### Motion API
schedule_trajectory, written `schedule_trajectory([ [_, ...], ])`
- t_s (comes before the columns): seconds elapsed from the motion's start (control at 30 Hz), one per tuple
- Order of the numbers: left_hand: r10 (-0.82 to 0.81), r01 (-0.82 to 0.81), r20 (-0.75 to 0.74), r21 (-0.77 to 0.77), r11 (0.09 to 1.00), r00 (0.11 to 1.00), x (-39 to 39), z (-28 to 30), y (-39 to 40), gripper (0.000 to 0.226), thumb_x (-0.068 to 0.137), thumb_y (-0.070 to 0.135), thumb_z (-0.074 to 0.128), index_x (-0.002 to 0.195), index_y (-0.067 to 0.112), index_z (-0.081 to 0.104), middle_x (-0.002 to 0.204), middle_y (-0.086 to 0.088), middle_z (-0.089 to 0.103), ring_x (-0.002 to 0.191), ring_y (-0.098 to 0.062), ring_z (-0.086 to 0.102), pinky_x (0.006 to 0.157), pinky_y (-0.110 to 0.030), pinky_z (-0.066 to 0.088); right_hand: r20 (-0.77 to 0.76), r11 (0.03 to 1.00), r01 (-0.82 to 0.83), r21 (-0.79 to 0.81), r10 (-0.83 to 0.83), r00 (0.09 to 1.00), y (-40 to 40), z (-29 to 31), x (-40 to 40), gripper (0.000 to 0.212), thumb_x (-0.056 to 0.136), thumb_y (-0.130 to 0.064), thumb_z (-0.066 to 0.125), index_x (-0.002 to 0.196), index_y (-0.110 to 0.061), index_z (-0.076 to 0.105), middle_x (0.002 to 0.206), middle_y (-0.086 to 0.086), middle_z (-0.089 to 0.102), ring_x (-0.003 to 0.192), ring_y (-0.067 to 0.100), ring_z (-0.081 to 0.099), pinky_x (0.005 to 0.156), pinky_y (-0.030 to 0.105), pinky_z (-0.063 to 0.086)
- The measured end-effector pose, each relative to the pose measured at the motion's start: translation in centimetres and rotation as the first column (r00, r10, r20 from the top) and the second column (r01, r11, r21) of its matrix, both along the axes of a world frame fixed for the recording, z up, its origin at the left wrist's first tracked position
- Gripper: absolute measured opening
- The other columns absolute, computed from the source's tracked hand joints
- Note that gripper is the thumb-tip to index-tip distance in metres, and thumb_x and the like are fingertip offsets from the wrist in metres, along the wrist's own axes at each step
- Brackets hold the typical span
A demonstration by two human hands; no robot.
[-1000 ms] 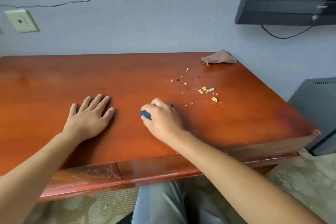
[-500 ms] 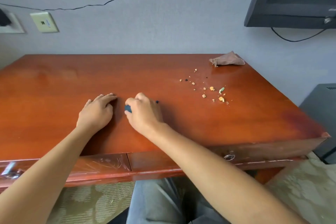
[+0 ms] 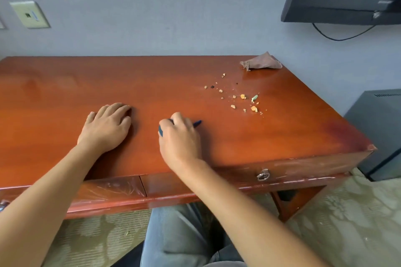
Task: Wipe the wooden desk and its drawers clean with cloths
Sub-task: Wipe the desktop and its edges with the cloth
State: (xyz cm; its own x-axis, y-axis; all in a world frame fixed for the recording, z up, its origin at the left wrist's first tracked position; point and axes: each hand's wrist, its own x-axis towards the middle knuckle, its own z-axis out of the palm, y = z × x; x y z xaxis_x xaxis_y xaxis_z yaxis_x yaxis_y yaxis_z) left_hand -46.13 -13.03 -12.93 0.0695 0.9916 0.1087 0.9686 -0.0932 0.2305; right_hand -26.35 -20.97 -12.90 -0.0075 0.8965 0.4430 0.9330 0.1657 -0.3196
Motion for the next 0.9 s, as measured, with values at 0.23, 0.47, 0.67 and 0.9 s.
schedule_trajectory([
  [0.23,-0.034,0.032,-0.09,-0.031,0.999,0.995,0.0,0.0,0.2,0.057,0.107,0.058,0.027,0.16,0.038,0.032,0.169,0.01,0.026,0.156,-0.018,0.017,0.125,-0.048,0.013,0.059,0.987,0.141,-0.076,-0.137,0.989,-4.9,0.9,8.7,0.025,0.101,-0.038,0.056,0.122,-0.028,0.065,0.117,-0.001,0.056,0.107,0.027,0.06,0.075,0.037,0.054],
  [0.47,-0.276,0.298,-0.195,0.1,0.949,0.941,5.8,1.0,-3.0,0.056,0.098,0.025,0.031,0.147,0.022,0.057,0.159,0.002,0.048,0.148,-0.026,0.041,0.123,-0.051,0.03,0.07,0.938,0.344,-0.036,-0.341,0.937,-5.4,0.9,13.9,0.026,0.101,-0.033,0.056,0.122,-0.021,0.066,0.119,0.001,0.055,0.106,0.024,0.057,0.076,0.04,0.058],
  [0.67,-0.359,0.36,-0.04,0.023,0.933,0.932,14.8,1.5,-2.7,0.057,0.103,0.042,0.029,0.155,0.024,0.044,0.164,0.006,0.04,0.153,-0.019,0.033,0.126,-0.045,0.024,-0.019,0.971,-0.204,-0.125,0.204,0.979,-3.8,2.0,12.9,0.031,0.099,-0.039,0.063,0.128,-0.031,0.065,0.122,-0.009,0.058,0.105,0.018,0.059,0.082,0.039,0.055],
  [0.9,-0.357,0.343,-0.207,-0.104,0.934,0.911,15.2,-0.5,-2.5,0.096,0.079,0.079,-0.017,0.165,0.04,0.001,0.173,0.014,-0.005,0.161,-0.019,-0.005,0.128,-0.052,0.002,0.059,0.92,0.364,-0.142,-0.36,0.931,-3.6,1.6,29.9,0.031,0.099,-0.046,0.059,0.127,-0.035,0.065,0.125,-0.006,0.059,0.104,0.025,0.064,0.086,0.039,0.055],
])
